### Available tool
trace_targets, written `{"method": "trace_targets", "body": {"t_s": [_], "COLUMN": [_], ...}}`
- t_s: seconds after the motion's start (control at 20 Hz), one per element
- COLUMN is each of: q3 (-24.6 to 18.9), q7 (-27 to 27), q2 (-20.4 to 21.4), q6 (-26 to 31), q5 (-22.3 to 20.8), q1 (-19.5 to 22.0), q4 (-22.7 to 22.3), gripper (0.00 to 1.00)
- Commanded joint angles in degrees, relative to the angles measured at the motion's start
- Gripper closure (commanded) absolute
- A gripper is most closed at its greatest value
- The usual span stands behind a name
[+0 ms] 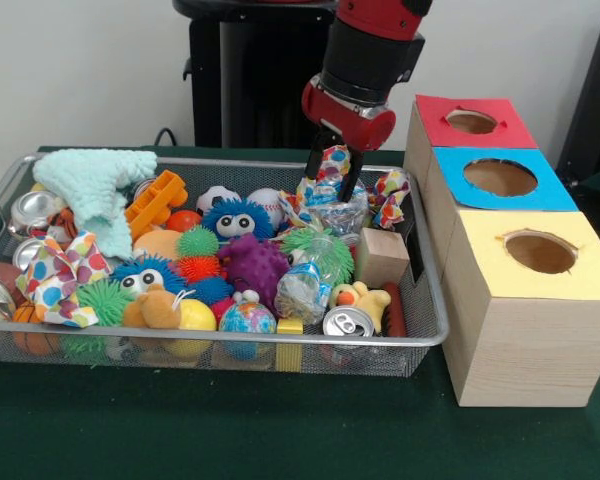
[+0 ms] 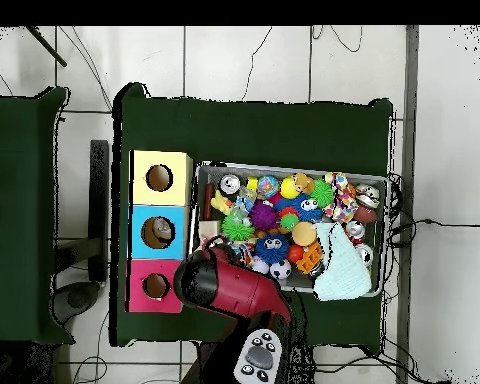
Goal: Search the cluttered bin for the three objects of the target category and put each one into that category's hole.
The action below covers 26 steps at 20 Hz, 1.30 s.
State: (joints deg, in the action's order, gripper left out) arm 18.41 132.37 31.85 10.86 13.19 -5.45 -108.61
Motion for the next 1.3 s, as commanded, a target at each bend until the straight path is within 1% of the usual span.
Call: {"method": "trace_targets", "body": {"t_s": [0.05, 0.2, 0.5, 0.75, 0.85, 0.95, 1.1, 1.3], "q3": [-6.8, -7.6, -8.1, -13.5, -16.3, -17.2, -15.7, -14.2], "q7": [7.9, 8.4, 8.6, 7.4, 7.1, 7.3, 7.9, 8.1], "q2": [-3.5, -2.6, -2.7, -1.5, -0.9, -1.0, -2.1, -3.2], "q6": [-5.0, -5.1, -4.2, -5.4, -6.0, -6.2, -5.4, -5.2], "q5": [-0.8, -0.2, 0.4, -0.5, -0.7, -0.7, 0.1, 0.6], "q1": [2.1, 2.1, 1.7, 5.7, 7.7, 8.0, 6.1, 5.1], "q4": [-4.1, -4.9, -5.1, -7.4, -8.6, -8.8, -7.3, -6.0], "gripper": [0.00, 0.00, 0.00, 0.00, 0.00, 0.00, 0.00, 0.00]}}
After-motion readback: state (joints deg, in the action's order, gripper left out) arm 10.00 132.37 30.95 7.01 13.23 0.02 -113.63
